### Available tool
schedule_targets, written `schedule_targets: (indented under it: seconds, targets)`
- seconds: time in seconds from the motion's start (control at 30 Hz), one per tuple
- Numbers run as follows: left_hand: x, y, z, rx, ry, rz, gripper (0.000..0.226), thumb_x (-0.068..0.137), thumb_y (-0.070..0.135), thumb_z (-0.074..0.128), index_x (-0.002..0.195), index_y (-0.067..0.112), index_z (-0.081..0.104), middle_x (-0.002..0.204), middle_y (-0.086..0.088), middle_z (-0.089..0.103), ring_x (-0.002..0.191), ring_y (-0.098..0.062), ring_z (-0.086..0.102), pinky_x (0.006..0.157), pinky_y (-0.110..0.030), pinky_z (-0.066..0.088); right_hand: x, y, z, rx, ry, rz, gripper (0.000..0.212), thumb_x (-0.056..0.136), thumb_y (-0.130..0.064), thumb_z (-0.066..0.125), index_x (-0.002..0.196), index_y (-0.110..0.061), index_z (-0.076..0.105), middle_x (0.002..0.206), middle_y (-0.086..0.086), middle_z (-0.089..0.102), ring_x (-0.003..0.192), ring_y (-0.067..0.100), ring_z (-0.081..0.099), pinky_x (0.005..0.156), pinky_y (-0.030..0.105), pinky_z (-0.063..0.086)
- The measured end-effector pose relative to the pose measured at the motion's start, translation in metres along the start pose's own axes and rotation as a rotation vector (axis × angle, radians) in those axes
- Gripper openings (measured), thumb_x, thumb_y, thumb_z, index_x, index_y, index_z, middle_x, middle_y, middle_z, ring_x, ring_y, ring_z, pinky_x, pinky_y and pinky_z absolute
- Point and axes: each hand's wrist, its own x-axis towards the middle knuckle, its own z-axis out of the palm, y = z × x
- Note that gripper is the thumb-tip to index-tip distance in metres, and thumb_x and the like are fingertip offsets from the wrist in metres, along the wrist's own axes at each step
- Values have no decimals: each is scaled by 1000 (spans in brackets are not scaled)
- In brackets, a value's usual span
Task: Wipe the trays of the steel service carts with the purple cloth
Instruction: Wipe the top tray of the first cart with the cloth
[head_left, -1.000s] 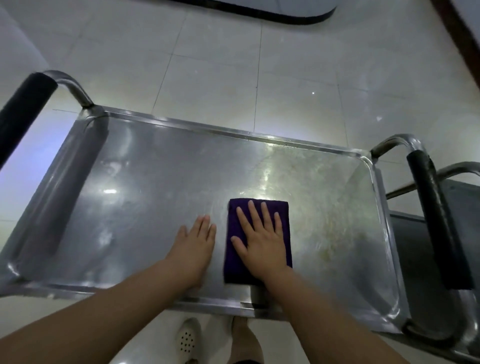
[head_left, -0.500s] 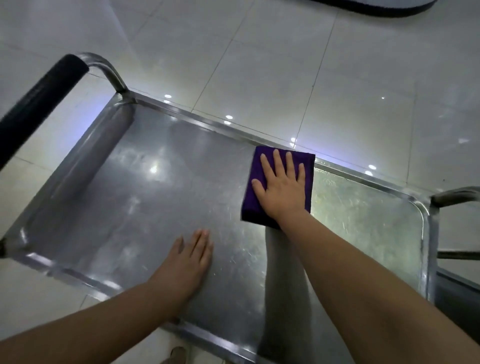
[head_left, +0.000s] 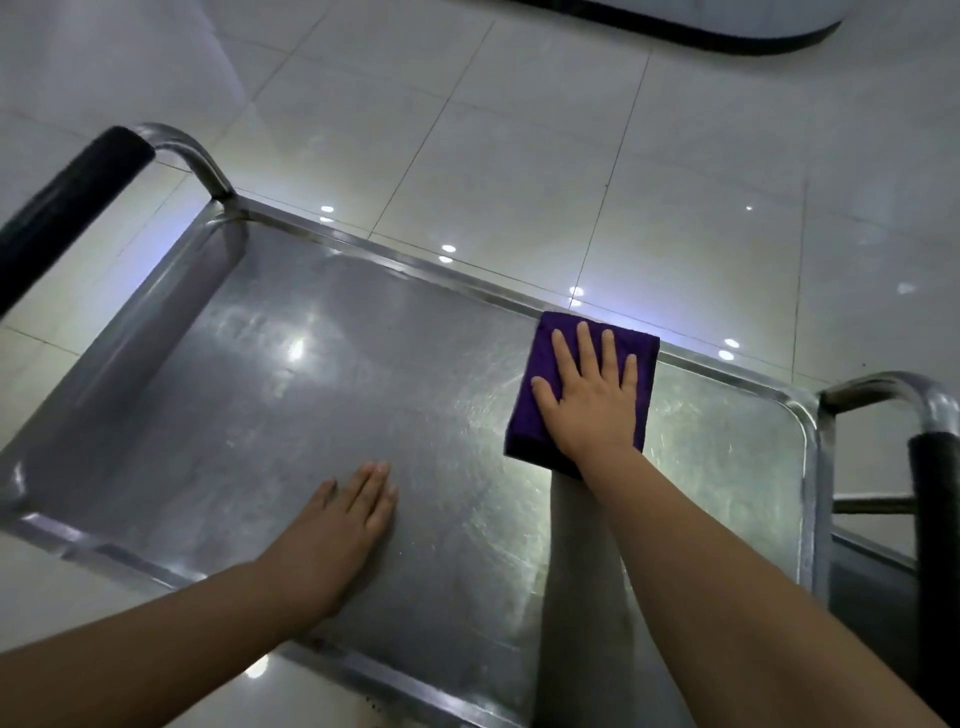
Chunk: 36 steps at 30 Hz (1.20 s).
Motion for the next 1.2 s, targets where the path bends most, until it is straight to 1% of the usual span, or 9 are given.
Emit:
schedule_targets:
  seconds: [0.07,0.13,0.23,0.37,0.43,0.6,0.9,1.03,1.2]
  targets:
    - [0,-2,4,30,-1,2,111,86,27,66,137,8,-32,138,-11,-40,126,-26,-36,116,-40,-7,-7,-9,4,4,-5,37,65,97,-58,16,153,-32,-7,162,1,-11,147,26,-17,118,50,-11]
    - [1,-4,8,62,12,13,115,83,30,70,145,7,-24,147,-13,-36,137,-28,-30,117,-41,-4,-22,-17,9,0,-4,60,65,97,-57,15,153,-31,-7,162,2,-11,147,28,-16,117,50,-12]
    - [-1,-4,10,91,25,21,113,83,30,70,148,6,-19,154,-17,-27,144,-31,-19,118,-42,-2,-58,-29,20,-13,33,40,65,96,-58,11,153,-31,-4,162,3,-7,148,29,-13,117,51,-12]
    - [-4,-4,12,108,62,31,112,83,29,71,148,5,-17,155,-18,-24,144,-32,-16,118,-42,1,-111,-44,35,-7,56,38,70,90,-59,2,154,-30,2,162,3,0,148,30,-9,118,52,-9]
    - [-5,-4,16,104,75,31,113,81,29,72,148,5,-17,154,-18,-24,145,-32,-16,117,-43,2,-136,-50,44,1,54,34,68,91,-58,6,154,-30,5,162,4,3,148,30,-7,118,52,-8]
    - [-4,-4,22,125,94,28,124,74,30,79,149,5,-16,155,-18,-23,145,-32,-15,118,-43,6,-195,-65,66,-2,101,51,65,95,-56,24,153,-26,22,160,7,19,148,32,10,116,54,5]
    - [-9,-5,23,117,112,40,127,71,35,81,150,6,-15,156,-16,-22,145,-30,-15,119,-43,9,-278,-57,81,-2,61,34,66,93,-56,31,152,-28,23,159,3,19,147,27,14,114,49,9]
    - [-17,14,16,173,131,22,122,76,48,74,149,4,-14,156,-19,-18,145,-33,-13,116,-53,6,-298,-45,79,-22,16,26,66,94,-57,30,153,-29,21,159,3,21,147,25,10,113,48,11]
    - [-6,70,11,125,278,250,119,78,51,70,149,8,-17,156,-14,-22,145,-26,-17,117,-45,-5,-284,-42,72,12,-16,45,70,89,-60,37,152,-31,24,158,1,23,145,25,18,112,47,13]
